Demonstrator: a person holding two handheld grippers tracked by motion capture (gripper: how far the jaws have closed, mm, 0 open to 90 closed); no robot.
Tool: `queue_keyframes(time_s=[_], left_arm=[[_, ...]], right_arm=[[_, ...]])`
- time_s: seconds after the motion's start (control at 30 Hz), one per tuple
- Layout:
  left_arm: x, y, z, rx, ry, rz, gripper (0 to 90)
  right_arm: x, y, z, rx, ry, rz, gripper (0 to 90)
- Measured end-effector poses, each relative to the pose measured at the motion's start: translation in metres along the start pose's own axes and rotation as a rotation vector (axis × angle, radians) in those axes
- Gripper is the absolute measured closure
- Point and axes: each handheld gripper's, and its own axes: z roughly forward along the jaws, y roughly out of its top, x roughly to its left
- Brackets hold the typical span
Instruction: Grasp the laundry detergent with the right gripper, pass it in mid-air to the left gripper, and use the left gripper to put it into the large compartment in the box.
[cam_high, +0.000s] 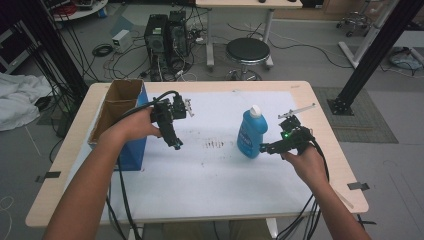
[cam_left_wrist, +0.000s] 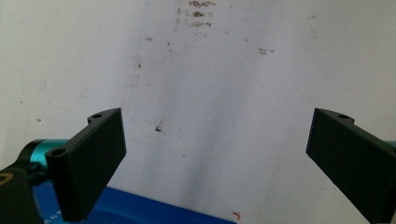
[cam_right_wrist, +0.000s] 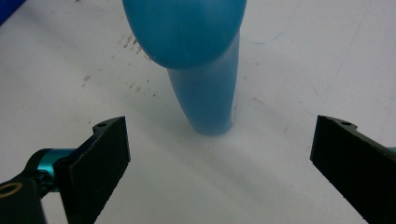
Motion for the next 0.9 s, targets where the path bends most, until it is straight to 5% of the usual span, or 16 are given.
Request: queue_keyframes(time_s=[0.57, 0.9], left_arm=[[0.000, -0.001, -0.001, 0.002, -0.001, -0.001, 4.8], [0.002, -0.002, 0.000, 0.003, -0.002, -0.004, 4.8]], right_arm=[[0.010, -0.013, 0.013, -0.200, -0.006, -0.002, 3.8], [0.012, -0.018, 0.028, -0.270, -0.008, -0.006, 3.8]])
